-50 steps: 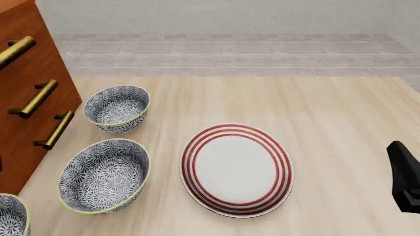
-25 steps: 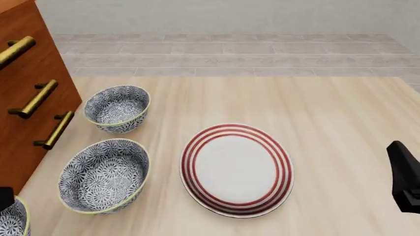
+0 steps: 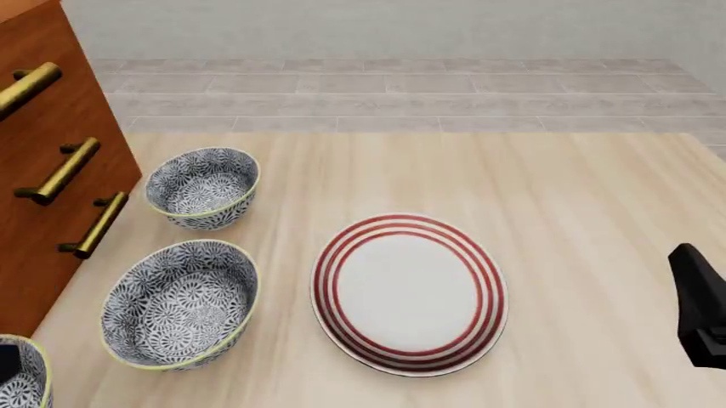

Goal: Put the bowl at the front on the plate.

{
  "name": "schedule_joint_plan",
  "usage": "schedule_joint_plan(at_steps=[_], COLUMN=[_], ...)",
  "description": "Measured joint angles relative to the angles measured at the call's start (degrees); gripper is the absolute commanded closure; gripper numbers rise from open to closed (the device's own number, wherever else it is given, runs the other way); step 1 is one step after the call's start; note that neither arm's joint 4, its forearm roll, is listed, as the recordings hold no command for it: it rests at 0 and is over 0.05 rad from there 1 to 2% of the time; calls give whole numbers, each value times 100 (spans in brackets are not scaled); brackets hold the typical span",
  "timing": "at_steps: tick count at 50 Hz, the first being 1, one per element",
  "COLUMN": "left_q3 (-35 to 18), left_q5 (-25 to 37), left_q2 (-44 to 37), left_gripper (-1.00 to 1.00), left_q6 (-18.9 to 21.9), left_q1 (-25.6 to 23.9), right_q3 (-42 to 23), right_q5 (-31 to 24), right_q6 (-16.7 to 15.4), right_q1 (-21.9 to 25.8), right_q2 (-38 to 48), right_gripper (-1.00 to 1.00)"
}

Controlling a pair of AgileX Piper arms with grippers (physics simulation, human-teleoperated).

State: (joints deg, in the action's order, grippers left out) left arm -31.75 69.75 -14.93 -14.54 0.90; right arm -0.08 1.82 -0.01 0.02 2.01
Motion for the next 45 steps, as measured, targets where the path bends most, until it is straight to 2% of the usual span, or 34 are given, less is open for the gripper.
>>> schedule_joint_plan(at_steps=[27,45], left_q3=[638,1033], left_q5=[-30,-536], left_q2=[238,-24], left_gripper=[-100,-100], left_q6=[11,29], left_q1=[137,164], right_q3=[0,0], right_q5=[0,0], right_q6=[0,0], right_q1=[0,0], right_q2=[0,0], right_gripper=[-100,-100])
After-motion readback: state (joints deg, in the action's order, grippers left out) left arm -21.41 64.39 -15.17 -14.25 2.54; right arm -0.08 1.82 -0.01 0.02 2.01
